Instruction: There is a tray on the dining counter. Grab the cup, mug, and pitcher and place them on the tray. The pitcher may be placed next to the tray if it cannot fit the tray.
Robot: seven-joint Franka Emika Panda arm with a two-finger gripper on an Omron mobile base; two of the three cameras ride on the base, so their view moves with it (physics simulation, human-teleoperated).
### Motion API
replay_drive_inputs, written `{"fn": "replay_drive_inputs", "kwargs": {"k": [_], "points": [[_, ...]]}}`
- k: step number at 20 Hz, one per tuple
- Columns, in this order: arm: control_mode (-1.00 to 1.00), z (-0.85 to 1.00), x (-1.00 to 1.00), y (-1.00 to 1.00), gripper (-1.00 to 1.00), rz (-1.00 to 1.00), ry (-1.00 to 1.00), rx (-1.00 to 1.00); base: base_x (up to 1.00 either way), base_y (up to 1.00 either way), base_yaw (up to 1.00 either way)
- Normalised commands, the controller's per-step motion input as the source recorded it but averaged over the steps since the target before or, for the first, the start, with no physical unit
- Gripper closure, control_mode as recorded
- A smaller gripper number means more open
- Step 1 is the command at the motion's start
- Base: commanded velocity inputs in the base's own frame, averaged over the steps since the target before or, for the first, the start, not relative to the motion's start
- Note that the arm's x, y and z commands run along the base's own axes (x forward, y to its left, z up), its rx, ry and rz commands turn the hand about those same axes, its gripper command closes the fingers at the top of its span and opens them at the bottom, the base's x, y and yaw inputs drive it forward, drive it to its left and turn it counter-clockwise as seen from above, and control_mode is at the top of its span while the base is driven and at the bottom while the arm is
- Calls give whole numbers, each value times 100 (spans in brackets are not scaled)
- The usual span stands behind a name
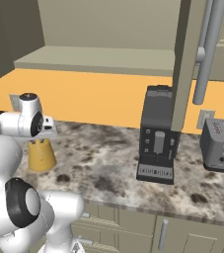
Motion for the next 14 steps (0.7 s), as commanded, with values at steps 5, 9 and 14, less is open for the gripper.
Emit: {"fn": "replay_drive_inputs", "kwargs": {"k": [5, 9, 14], "points": [[-100, 21, -33, -1, 100, -1, -7, 0, 0, 0, 0], [-100, 55, -52, -17, 100, -4, -12, 0, 0, 0, 0], [-100, 62, -46, -42, 100, -2, -5, 0, 0, 0, 0]]}}
